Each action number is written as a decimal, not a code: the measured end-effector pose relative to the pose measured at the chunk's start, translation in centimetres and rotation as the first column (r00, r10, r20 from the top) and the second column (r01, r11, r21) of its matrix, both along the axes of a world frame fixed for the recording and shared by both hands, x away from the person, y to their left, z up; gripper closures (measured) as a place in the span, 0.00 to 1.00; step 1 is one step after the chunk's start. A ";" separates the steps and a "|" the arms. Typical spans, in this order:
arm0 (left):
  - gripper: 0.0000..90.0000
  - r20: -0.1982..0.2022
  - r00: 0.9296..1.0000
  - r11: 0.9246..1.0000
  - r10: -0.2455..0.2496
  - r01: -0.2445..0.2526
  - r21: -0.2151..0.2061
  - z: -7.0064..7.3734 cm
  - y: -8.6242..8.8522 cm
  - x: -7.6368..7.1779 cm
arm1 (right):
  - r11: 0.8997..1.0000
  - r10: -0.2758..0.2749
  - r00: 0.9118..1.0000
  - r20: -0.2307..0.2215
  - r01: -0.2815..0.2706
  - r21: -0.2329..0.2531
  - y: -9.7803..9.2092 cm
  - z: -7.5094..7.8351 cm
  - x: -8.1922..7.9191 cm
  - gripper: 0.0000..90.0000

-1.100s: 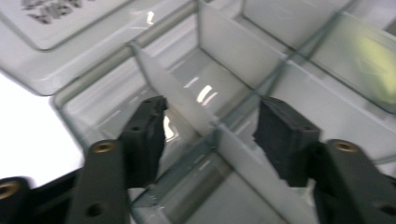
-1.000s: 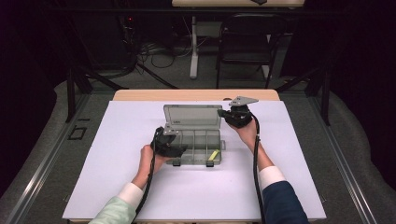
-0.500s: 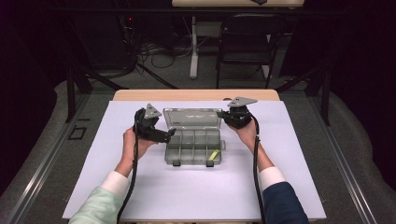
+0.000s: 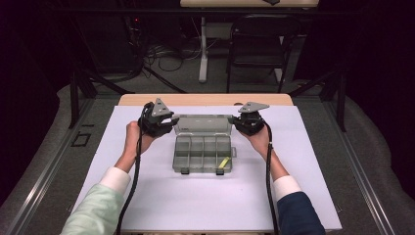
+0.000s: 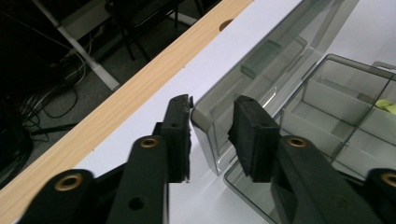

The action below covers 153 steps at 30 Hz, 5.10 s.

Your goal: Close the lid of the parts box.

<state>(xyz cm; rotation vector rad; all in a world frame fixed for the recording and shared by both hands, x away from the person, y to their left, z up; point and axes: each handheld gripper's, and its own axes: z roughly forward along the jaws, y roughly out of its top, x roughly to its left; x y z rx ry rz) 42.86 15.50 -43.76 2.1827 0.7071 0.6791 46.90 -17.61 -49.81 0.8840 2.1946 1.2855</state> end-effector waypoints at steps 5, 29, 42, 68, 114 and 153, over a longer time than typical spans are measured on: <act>0.81 0.005 1.000 1.000 -0.016 0.016 0.014 0.0 0.2 0.3 | 1.000 -0.022 1.000 -0.002 0.022 -0.006 -0.9 1.0 -0.6 0.93; 0.83 -0.017 0.998 0.998 -0.057 0.058 0.016 -0.1 0.6 0.6 | 0.993 0.060 0.998 -0.025 -0.062 -0.098 0.5 5.6 -2.9 0.78; 0.77 -0.028 0.998 0.998 -0.054 0.055 0.021 -0.3 0.5 -0.1 | 0.992 0.059 0.998 0.007 -0.058 -0.111 0.8 5.1 -4.2 0.81; 0.94 -0.094 0.996 1.000 0.007 -0.006 0.012 2.2 -1.4 0.1 | 0.994 0.085 0.996 0.004 -0.084 -0.076 0.0 5.2 -5.3 0.54; 0.95 -0.151 0.987 0.998 -0.050 0.045 -0.039 -6.2 -0.5 -5.1 | 0.981 0.151 0.985 -0.084 -0.159 -0.108 2.2 -0.5 -8.7 1.00; 0.62 -0.169 0.986 0.999 -0.009 0.001 -0.044 -8.1 -0.4 -5.1 | 0.978 0.117 0.983 -0.144 -0.139 -0.155 2.4 -2.3 -8.6 0.85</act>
